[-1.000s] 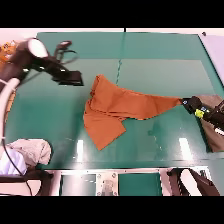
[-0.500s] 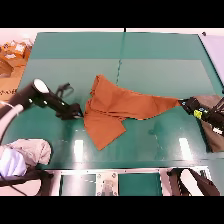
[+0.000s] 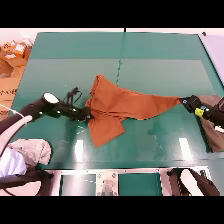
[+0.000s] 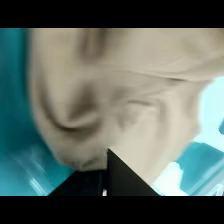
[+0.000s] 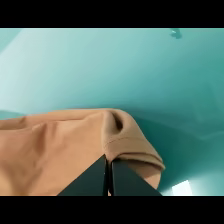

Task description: Fold the shirts.

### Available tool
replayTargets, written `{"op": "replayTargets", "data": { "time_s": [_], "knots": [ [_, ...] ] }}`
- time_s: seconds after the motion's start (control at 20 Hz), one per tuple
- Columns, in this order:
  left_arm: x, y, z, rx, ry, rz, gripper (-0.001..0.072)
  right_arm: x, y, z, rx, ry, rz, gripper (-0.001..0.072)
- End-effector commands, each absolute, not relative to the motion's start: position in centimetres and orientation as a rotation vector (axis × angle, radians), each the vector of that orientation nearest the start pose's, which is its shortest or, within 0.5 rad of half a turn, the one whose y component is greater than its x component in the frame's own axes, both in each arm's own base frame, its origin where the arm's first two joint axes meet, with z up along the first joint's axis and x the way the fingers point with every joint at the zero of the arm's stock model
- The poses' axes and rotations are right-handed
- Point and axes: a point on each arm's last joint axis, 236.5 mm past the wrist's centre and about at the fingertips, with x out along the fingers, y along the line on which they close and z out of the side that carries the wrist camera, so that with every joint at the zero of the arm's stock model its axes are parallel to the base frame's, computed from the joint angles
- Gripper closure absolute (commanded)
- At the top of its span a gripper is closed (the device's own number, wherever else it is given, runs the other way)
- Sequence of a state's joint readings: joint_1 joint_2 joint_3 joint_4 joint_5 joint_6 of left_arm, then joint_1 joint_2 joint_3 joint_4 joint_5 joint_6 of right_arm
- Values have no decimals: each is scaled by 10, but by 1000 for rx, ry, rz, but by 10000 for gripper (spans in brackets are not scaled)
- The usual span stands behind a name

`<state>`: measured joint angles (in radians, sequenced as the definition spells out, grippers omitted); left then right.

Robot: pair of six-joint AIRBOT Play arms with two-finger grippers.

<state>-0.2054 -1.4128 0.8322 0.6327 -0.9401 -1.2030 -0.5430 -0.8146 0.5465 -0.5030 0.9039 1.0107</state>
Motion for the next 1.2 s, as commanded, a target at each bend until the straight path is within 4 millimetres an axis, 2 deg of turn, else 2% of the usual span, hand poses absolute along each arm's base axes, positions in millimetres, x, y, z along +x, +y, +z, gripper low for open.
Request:
{"op": "replayTargets", "data": {
  "time_s": [0.0, 0.05, 0.15, 0.2, 0.25, 0.3, 0.35, 0.4, 0.5, 0.6, 0.7, 0.8, 0.9, 0.95, 1.05, 1.15],
  "knots": [
    [344, -217, 7, -518, 1271, -701, 685, 346, 0, 104, 709, 653, 241, 696],
    [356, -206, 46, -469, 1193, -700, 685, 350, 3, 137, 675, 619, 282, 696],
    [377, -178, 151, -332, 945, -666, 685, 353, 7, 209, 593, 538, 330, 696],
    [378, -165, 219, -264, 778, -646, 684, 351, 11, 250, 551, 484, 353, 696],
    [369, -155, 284, -200, 615, -631, 684, 347, 15, 288, 514, 427, 366, 696],
    [350, -145, 353, -126, 438, -608, 684, 341, 19, 327, 478, 357, 368, 696],
    [325, -135, 413, -60, 279, -573, 684, 330, 24, 367, 434, 279, 371, 696],
    [289, -127, 472, -9, 113, -547, 684, 316, 32, 405, 396, 203, 375, 696],
    [215, -110, 562, 61, -177, -479, 684, 284, 48, 467, 332, 64, 373, 696],
    [153, -91, 616, 102, -388, -398, 683, 251, 61, 515, 293, -73, 361, 696],
    [122, -78, 633, 147, -485, -332, 683, 221, 71, 549, 244, -197, 344, 696],
    [129, -69, 626, 174, -448, -284, 683, 207, 76, 557, 227, -237, 335, 696],
    [160, -63, 607, 179, -369, -257, 683, 212, 68, 549, 242, -207, 300, 696],
    [182, -62, 593, 168, -318, -252, 683, 218, 63, 544, 250, -192, 287, 696],
    [234, -65, 555, 153, -186, -265, 683, 242, 48, 521, 303, -132, 273, 696],
    [288, -68, 514, 119, -51, -278, 683, 279, 26, 482, 355, -35, 252, 696]
  ]
}}
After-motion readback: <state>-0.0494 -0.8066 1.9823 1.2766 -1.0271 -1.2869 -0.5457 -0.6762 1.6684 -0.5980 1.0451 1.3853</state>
